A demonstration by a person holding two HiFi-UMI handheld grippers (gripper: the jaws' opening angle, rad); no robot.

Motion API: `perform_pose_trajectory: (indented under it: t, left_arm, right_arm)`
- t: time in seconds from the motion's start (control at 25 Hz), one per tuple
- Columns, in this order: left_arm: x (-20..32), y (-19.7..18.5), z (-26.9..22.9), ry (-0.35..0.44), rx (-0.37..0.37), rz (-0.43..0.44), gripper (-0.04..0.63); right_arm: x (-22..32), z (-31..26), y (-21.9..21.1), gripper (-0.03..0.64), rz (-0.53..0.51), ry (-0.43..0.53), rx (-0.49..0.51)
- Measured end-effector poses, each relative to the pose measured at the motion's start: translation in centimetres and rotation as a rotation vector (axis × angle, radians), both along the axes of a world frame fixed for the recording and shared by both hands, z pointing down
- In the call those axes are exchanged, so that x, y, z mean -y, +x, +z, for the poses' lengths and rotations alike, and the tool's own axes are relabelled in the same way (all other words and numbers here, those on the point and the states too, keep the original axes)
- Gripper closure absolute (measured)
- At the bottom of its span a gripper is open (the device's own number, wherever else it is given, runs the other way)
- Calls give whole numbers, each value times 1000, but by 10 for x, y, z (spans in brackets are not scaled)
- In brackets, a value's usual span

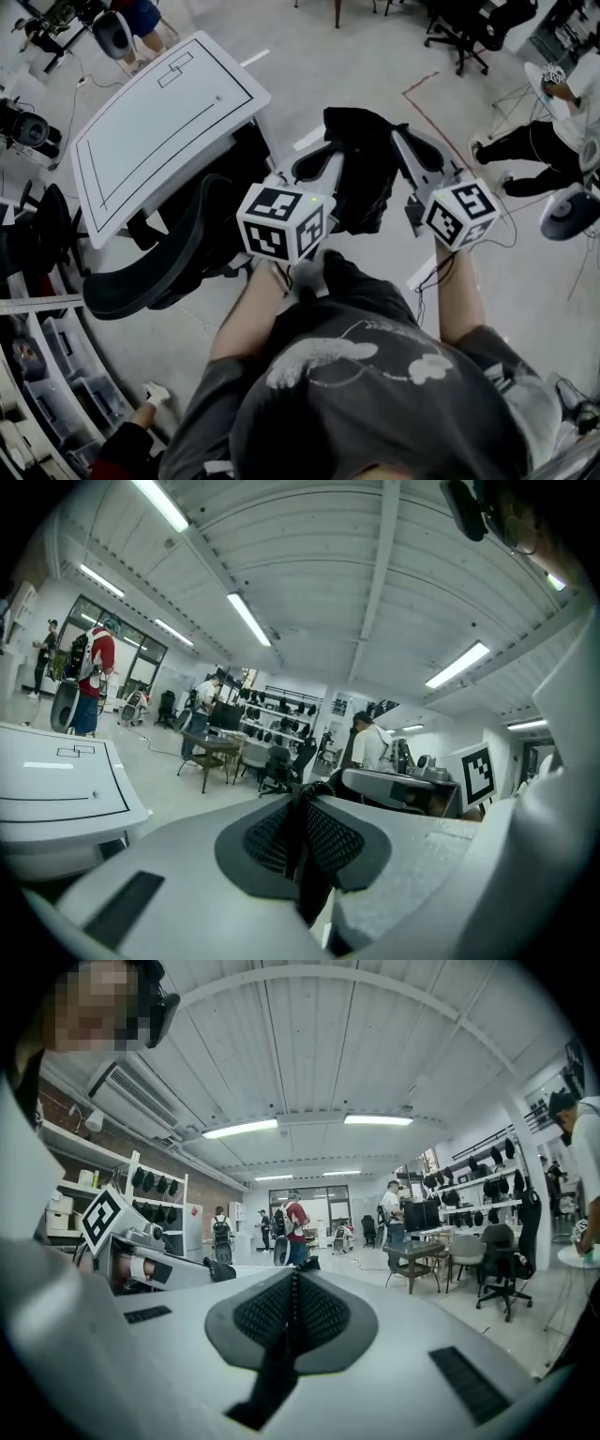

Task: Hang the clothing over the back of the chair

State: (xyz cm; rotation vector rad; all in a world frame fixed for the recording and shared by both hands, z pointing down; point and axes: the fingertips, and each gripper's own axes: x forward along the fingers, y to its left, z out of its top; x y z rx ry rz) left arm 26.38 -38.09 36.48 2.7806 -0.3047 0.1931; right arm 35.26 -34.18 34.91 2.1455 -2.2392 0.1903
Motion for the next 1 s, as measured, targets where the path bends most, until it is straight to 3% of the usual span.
perform_pose_trajectory:
  t: [0.24, 0.44, 0.76, 1.0]
  left_arm:
    - [43, 46, -3, 20, 7, -70, 583]
    - [94, 56, -18, 47, 4, -178, 583]
    - [183, 11, -52, 110, 10, -443, 584]
    - [221, -50, -86, 131, 45, -643, 584]
  right_arm:
    - [46, -5, 34, 620, -92, 3, 9]
    - [88, -20, 41, 620, -198, 54, 26]
    - [165, -56, 16, 620, -414, 148, 53]
    - [209, -85, -35, 620, -569, 210, 51]
